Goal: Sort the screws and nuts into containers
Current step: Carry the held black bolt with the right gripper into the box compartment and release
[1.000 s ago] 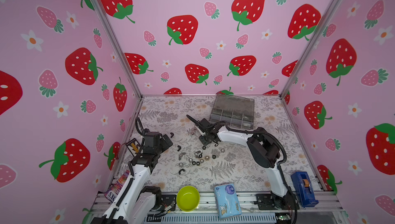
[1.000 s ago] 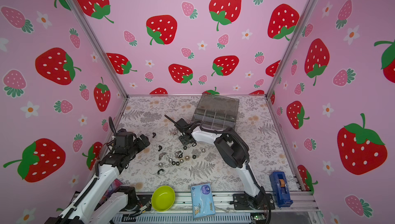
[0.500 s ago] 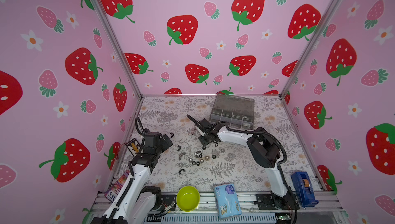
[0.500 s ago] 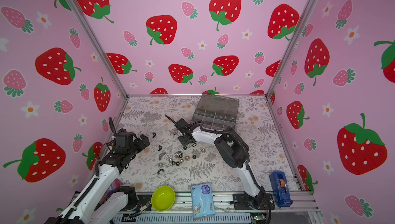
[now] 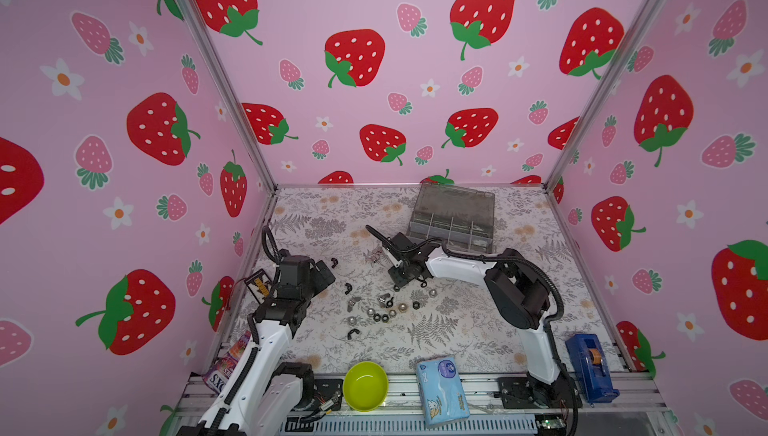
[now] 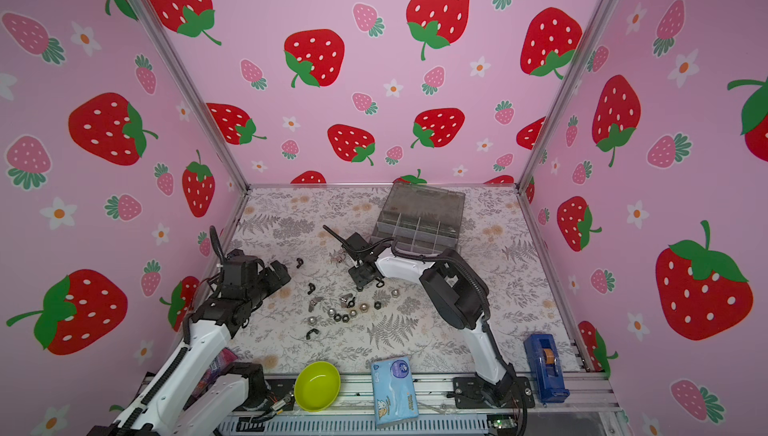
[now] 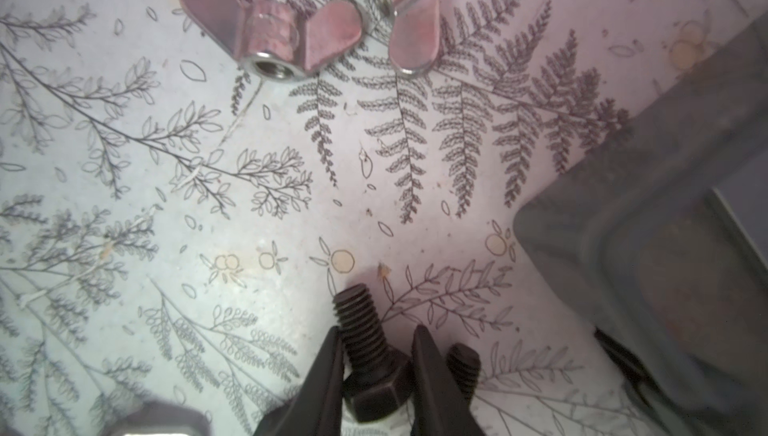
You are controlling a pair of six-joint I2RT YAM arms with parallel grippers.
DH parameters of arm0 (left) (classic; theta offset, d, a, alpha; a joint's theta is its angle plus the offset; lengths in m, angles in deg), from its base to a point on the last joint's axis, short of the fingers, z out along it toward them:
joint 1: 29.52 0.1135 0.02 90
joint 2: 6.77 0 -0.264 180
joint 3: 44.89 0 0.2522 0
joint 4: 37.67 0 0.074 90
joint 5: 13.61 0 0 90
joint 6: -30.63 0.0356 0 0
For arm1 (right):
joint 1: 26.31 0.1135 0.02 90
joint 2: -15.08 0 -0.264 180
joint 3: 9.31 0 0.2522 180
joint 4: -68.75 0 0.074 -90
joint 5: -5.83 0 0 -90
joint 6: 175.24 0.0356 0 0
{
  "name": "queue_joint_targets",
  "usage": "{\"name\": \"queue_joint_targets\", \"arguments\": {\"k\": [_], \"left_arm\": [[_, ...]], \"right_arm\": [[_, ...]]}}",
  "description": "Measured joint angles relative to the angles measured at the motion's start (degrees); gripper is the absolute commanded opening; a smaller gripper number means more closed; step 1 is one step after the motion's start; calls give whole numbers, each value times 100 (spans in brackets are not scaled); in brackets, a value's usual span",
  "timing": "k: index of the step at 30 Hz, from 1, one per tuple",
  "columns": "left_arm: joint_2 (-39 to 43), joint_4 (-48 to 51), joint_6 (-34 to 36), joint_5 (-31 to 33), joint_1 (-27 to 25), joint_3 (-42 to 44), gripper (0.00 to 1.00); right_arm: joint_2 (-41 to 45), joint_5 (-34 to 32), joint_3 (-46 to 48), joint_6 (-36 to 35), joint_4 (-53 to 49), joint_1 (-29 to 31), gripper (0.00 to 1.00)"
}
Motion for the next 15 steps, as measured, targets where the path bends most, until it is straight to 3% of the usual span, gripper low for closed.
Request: {"name": "queue_joint_targets", "arguments": {"k": [15], "left_arm": [[81,35,-4,-9,2,-46,99]], "right_arm": [[1871,-201,675,199,76,-162,0]]}}
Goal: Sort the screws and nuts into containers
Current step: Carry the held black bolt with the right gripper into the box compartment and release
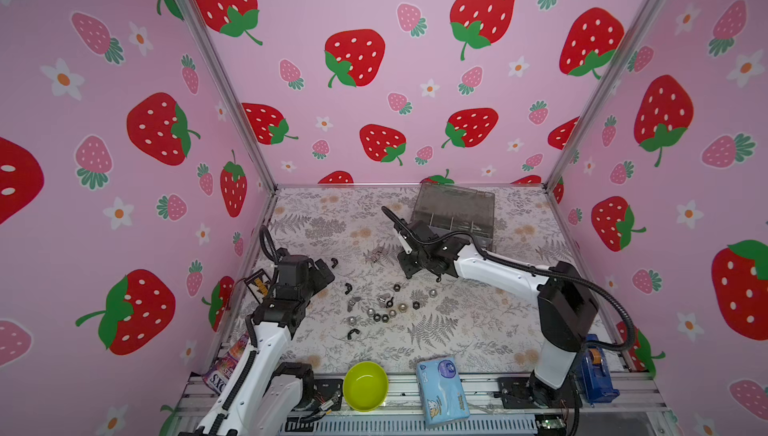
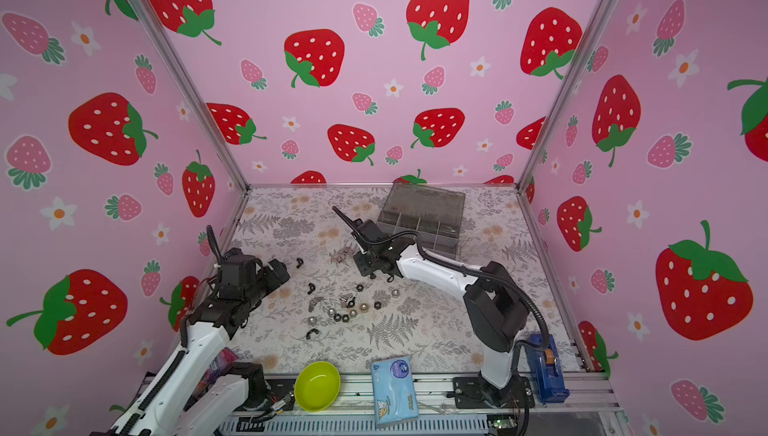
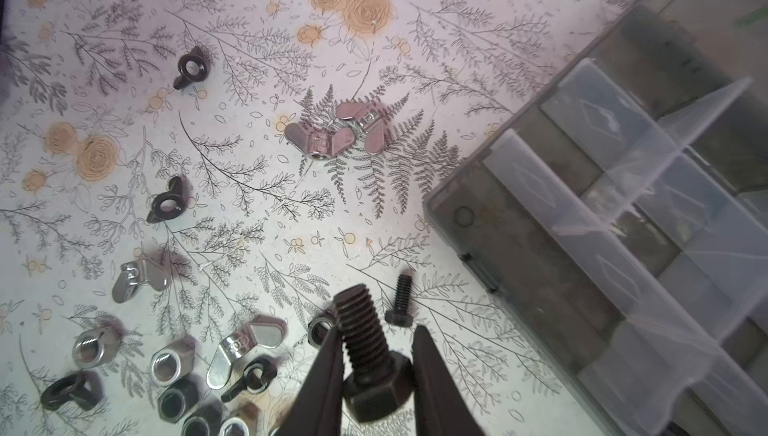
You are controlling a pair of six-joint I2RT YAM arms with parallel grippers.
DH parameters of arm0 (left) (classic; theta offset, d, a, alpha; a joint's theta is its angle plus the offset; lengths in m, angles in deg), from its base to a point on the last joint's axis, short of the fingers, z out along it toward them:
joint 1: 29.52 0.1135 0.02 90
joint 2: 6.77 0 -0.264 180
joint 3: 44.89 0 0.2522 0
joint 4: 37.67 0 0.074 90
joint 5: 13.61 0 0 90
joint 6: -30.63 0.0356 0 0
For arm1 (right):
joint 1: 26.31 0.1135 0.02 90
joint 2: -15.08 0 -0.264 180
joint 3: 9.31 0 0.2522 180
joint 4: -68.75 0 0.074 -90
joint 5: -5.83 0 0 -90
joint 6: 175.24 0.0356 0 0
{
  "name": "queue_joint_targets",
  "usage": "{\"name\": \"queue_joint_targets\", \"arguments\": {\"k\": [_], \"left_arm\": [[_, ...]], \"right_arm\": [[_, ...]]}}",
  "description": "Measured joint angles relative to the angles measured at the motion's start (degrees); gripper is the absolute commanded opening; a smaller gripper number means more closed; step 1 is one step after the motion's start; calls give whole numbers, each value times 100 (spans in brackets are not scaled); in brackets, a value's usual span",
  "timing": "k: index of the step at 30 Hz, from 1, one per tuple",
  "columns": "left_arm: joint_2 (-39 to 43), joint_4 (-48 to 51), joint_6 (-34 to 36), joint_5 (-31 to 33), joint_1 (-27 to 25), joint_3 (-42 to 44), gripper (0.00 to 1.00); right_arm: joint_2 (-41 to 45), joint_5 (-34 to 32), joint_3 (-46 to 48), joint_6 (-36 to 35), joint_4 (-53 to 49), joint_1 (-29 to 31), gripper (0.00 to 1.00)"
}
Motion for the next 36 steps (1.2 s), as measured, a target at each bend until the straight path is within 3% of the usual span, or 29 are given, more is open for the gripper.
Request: {"name": "queue_joint_targets", "arguments": {"k": [18,25,36], "left_arm": [[-114,-7,-46,-214,-2,0,99],[24,-7,-48,-223,-2,0,99],[-48,-22,-48,-229,-2,0,99]], "right_arm": [[2022,-179,1768,96,-79,-1757,0],[1919,-83,1917,-28,-87,-2142,0],[890,308,1810,-199,2,-2164,0]]}}
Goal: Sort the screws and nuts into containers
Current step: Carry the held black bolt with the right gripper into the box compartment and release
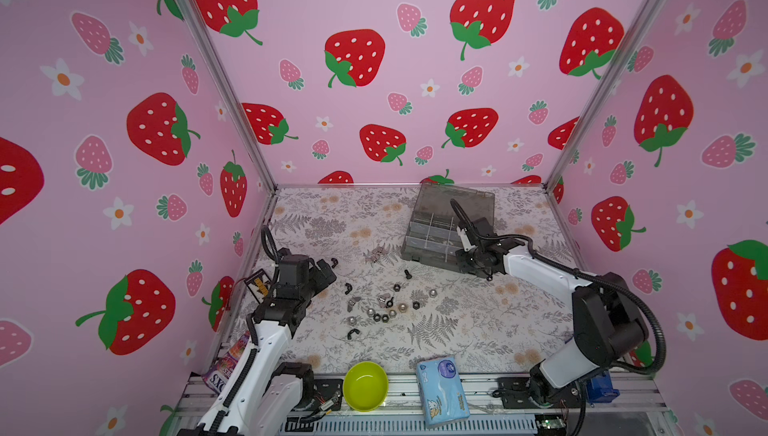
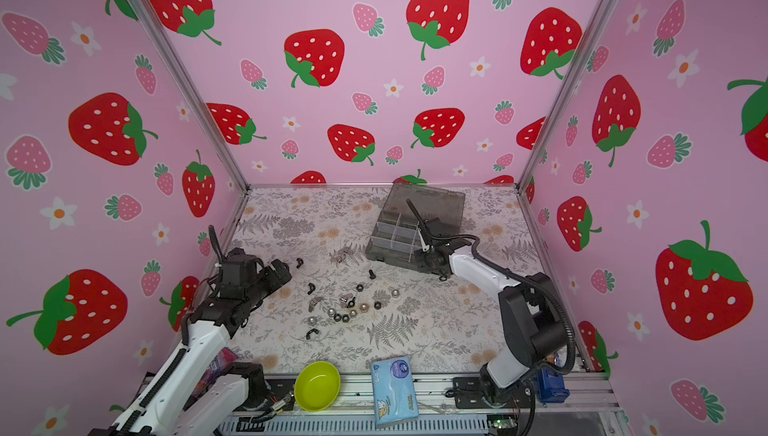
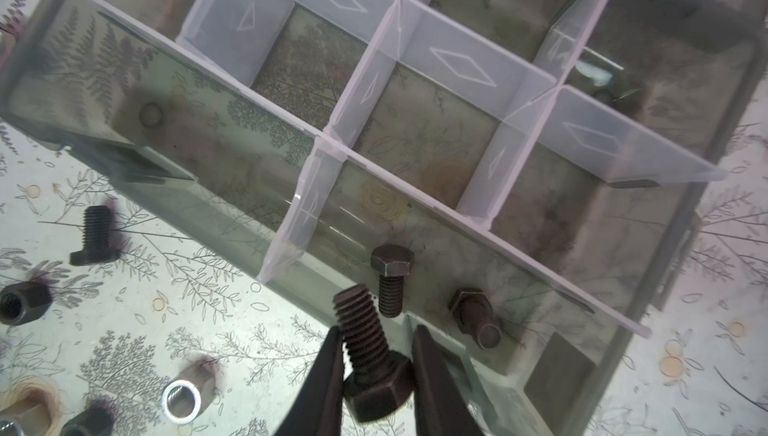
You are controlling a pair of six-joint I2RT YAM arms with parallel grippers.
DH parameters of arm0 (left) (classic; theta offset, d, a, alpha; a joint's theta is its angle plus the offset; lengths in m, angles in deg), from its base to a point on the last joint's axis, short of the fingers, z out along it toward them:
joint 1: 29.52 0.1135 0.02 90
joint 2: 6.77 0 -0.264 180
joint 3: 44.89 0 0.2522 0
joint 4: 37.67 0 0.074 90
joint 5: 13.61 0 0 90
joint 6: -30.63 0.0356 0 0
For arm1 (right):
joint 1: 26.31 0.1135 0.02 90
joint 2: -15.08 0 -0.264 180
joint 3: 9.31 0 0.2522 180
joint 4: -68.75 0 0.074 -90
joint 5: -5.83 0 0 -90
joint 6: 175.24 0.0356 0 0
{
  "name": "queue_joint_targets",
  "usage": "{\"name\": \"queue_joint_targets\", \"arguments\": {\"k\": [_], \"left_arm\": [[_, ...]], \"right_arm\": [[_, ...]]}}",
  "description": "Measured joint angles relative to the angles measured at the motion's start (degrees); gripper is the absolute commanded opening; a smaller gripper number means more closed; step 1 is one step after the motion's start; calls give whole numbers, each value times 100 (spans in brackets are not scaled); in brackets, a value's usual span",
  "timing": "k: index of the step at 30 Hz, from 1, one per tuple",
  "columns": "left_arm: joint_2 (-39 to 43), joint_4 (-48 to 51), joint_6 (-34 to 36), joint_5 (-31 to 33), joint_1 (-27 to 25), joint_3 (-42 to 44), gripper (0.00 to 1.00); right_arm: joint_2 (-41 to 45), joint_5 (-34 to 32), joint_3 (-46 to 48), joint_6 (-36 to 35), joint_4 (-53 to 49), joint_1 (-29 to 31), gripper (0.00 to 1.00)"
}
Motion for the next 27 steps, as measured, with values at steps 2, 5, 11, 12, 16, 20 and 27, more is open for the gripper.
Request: {"name": "queue_joint_targets", "arguments": {"k": [2,5,11,12,16,20,27], "left_arm": [[0,-7,0,0,0,0,99],[-4,-9,0,0,0,0,99],[-33,-17,0,-2,2,0,99],[-33,-17,0,-2,2,0,99],[-33,-17,0,-7,0,0,99],[-26,-15,2,-4,0,0,99],[9,-11,2,-2,0,0,99]], "right_arm": [[-129,31,-72,-9,4,0,0],[-271,66,-181,-26,39,0,0],[-476,96,-341,-66,105,0,11],[-527,107,-367,-72,109,0,15],[-667,146,-396,-94,140,0,27],[-684,184,-398,-114,144,0,36],[-610,175,-428,-111,140,0,45]]}}
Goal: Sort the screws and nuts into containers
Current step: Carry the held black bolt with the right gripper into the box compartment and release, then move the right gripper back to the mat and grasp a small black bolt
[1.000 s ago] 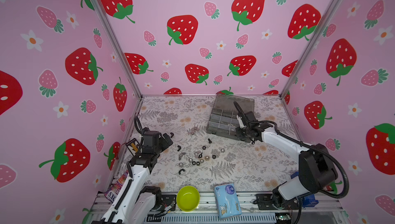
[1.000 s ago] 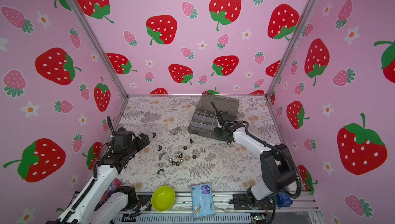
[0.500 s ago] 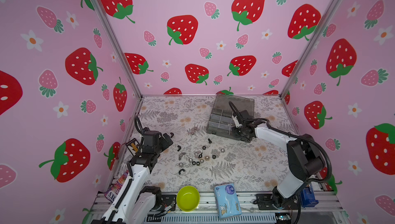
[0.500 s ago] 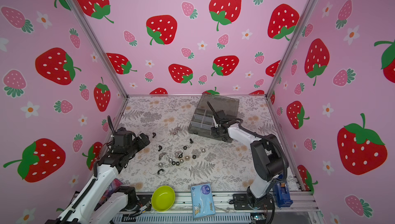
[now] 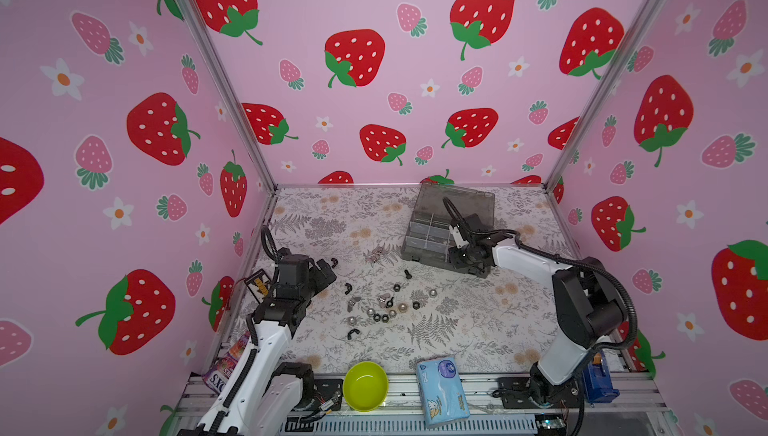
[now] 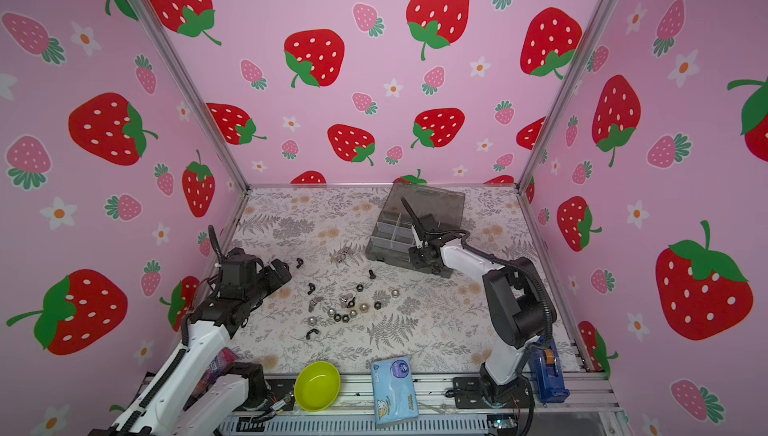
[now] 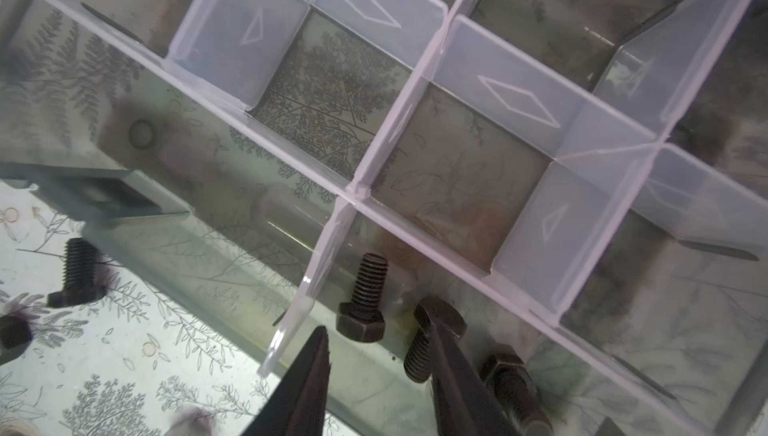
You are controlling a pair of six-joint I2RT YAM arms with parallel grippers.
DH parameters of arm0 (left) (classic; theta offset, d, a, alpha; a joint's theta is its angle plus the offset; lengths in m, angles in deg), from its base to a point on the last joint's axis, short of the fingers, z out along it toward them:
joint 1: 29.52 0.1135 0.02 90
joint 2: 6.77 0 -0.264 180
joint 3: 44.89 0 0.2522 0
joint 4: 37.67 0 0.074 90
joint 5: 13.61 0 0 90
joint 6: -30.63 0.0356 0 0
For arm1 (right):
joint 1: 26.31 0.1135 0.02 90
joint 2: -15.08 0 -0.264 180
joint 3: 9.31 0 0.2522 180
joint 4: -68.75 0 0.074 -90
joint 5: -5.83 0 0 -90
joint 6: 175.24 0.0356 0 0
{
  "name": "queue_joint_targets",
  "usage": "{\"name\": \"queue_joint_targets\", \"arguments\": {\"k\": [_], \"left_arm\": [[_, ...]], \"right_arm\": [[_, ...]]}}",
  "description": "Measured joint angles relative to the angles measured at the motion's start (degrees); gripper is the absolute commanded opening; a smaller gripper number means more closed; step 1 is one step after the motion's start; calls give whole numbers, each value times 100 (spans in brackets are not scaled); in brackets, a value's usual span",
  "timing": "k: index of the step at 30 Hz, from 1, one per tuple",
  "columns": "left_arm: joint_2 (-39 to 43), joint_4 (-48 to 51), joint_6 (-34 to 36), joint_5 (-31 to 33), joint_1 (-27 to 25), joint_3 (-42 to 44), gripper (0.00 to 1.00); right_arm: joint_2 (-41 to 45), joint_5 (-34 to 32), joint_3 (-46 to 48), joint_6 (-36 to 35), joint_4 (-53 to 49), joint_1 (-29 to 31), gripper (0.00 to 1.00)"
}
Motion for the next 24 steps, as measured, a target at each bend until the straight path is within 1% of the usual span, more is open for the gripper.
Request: {"name": "queue_joint_targets", "arguments": {"k": [6,10,16,20,24], "left_arm": [[4,20,0,0,2,0,99],[13,39,0,0,0,0,99],[76,136,4,13,0,0,99],[85,199,4,28,2,0,99],[79,205,2,26,2,0,99]], "right_arm": [[431,-2,0,24,-42,44,45],[782,-48,2,114,-52,208,45],[1014,-260,2,264,-57,863,45],[990,-369,-4,365,-79,1388,45],[767,-404,-101,468,-68,1775,46]]}}
